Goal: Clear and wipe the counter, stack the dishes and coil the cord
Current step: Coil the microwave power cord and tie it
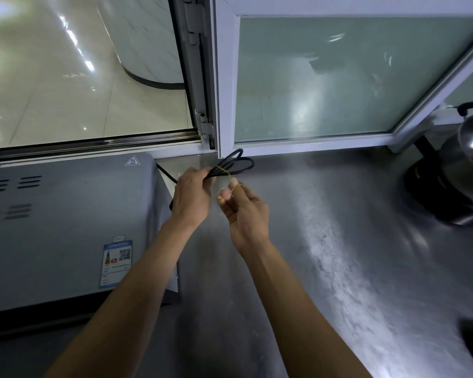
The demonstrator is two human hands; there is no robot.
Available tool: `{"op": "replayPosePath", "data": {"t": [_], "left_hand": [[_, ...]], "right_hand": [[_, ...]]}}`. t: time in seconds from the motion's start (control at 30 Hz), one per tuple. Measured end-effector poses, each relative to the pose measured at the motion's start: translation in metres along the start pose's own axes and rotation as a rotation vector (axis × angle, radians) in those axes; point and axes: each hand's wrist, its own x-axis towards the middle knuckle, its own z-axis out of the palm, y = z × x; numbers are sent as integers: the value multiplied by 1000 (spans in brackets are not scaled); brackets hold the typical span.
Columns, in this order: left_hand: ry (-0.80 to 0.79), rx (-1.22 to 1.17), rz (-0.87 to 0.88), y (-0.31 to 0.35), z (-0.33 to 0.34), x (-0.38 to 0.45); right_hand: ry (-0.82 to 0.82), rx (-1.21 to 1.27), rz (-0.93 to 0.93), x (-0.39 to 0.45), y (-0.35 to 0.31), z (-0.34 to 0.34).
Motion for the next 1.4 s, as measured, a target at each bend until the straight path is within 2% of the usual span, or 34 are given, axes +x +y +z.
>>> {"op": "replayPosePath", "data": {"t": [0.27, 0.53, 1.17, 1.4], "left_hand": [[-21, 31, -14, 0, 2, 1], [-76, 84, -22, 1, 2, -1], [-219, 383, 246, -5, 9, -6], [-117, 234, 140, 2, 5, -5]], "right_hand": [[-101, -101, -9, -9, -4, -5], [-92, -131, -94, -19, -9, -8], [65, 313, 87, -14, -11, -13], [56, 351, 178, -14, -4, -6]]}}
